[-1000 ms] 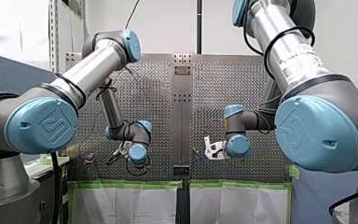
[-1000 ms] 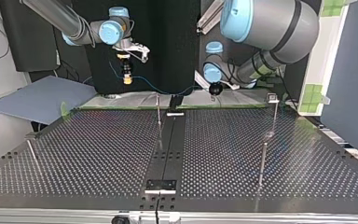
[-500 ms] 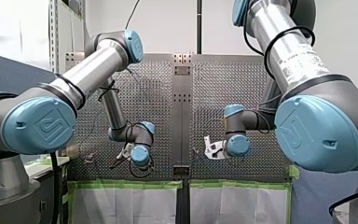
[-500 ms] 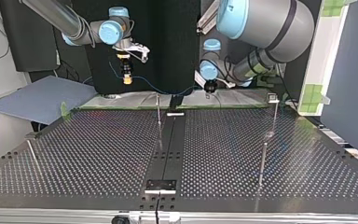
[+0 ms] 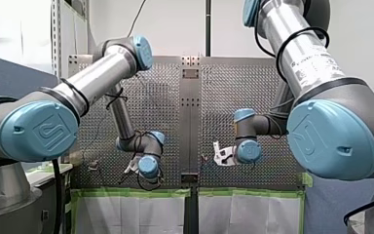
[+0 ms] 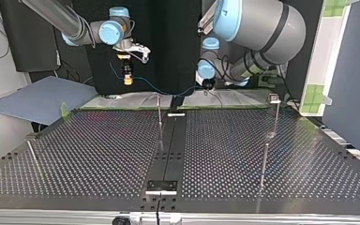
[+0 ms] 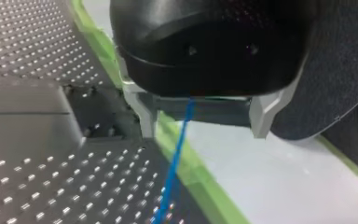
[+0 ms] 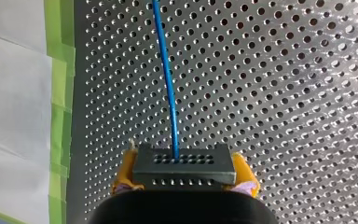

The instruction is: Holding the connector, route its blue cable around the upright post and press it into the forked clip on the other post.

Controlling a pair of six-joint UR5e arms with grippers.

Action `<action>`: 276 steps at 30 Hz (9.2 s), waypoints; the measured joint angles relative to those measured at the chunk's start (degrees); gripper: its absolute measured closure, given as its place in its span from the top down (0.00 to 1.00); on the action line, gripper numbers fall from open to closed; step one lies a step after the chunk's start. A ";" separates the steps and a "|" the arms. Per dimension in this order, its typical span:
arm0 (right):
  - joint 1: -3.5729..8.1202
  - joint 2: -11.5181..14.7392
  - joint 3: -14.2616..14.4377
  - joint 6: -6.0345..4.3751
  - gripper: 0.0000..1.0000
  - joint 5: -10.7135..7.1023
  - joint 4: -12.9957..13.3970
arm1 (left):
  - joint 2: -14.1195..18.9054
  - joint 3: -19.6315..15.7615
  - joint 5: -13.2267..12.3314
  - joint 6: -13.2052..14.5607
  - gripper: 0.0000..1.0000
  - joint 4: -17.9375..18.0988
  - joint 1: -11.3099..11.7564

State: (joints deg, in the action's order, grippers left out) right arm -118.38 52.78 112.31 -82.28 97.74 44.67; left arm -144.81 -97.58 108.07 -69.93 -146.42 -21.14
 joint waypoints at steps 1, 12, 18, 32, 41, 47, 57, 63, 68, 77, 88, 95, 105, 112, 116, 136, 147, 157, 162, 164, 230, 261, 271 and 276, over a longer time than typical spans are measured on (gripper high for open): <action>-0.02 0.14 0.01 -0.02 0.00 0.00 -0.03 | -0.41 0.19 -0.25 -0.36 0.99 0.05 -0.04; -0.26 1.05 0.04 -0.48 0.00 -0.34 -0.27 | -2.50 2.33 -4.11 -5.24 0.99 1.16 -0.78; -0.50 1.05 0.08 -0.55 0.00 -0.49 -0.27 | -2.52 2.40 -6.85 -7.99 0.99 3.71 -1.01; -0.64 0.83 1.15 -1.18 0.00 -0.40 0.45 | -2.49 2.41 -12.22 -14.21 0.99 6.97 -1.87; -0.60 0.73 2.64 -2.53 0.00 -0.47 2.40 | -2.51 2.37 -11.28 -18.78 0.99 10.74 -4.63; -0.58 0.57 2.70 -2.76 0.00 -0.39 2.30 | -2.51 2.40 -9.22 -21.72 0.99 13.43 -6.06; -0.52 -0.02 2.71 -3.15 0.00 -0.68 2.48 | -2.48 2.40 -8.63 -26.66 0.99 15.67 -8.89; -0.64 -0.29 2.70 -3.16 0.00 -2.27 2.96 | -2.48 2.45 -8.20 -29.55 0.99 18.19 -11.31; -0.59 -0.37 2.71 -3.18 0.00 -3.35 3.18 | -2.47 2.71 -6.58 -32.21 0.99 20.85 -13.20; -0.50 -0.42 2.71 -3.39 0.00 -4.34 3.45 | -2.49 4.80 -6.07 -36.72 0.99 22.93 -14.37; -0.49 -0.42 2.70 -3.43 0.00 -4.99 3.37 | -2.51 6.33 -4.96 -42.41 0.99 22.73 -14.89; -0.42 -0.42 2.70 -3.43 0.00 -5.01 3.24 | -2.52 6.36 -1.77 -45.88 0.99 21.41 -14.67; -0.54 -0.42 2.69 -3.43 0.00 -5.88 3.44 | -2.52 6.37 2.16 -47.05 0.84 21.33 -14.54; -0.63 -0.42 2.69 -3.40 0.00 -6.68 3.42 | -2.52 6.37 2.60 -47.08 0.07 21.39 -14.47; -0.62 -0.42 2.68 -3.33 0.00 -7.11 3.29 | -2.52 6.37 2.72 -46.15 0.07 21.33 -14.36; 0.15 -0.40 2.61 -3.47 0.00 -6.23 3.63 | -2.52 6.37 5.56 -41.06 0.00 21.03 -14.48; 1.93 -0.49 2.31 -4.18 0.00 -4.81 4.15 | -2.52 6.36 10.46 -36.53 0.00 20.28 -16.45; 2.97 -0.70 0.82 -4.30 0.00 -4.94 2.09 | -2.57 7.10 9.67 -36.09 0.00 20.37 -16.51; 3.41 -0.91 -0.22 -4.30 0.00 -4.91 0.99 | -2.58 7.72 8.99 -36.18 0.00 20.03 -16.49; 3.51 -1.19 -0.59 -4.30 0.00 -4.95 0.70 | -2.59 7.83 8.92 -36.19 0.00 19.89 -16.44; 5.84 -4.43 -4.42 -5.18 0.00 -8.17 -0.94 | -5.25 15.19 12.29 -36.05 0.00 10.21 -17.84; 6.00 -4.45 -4.89 -5.28 0.00 -8.17 -1.23 | -3.43 13.36 9.61 -33.82 0.00 13.98 -16.72; 6.06 -4.57 -5.79 -5.46 0.00 -8.22 -2.25 | -3.49 14.04 7.06 -33.42 0.00 13.10 -15.56; 6.12 -6.13 -6.82 -5.47 0.00 -8.02 -3.21 | -3.52 14.05 6.26 -33.52 0.00 13.01 -15.16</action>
State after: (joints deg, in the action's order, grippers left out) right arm -112.25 46.65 105.49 -87.75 89.72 41.46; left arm -148.34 -83.53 114.33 -103.45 -133.41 -36.29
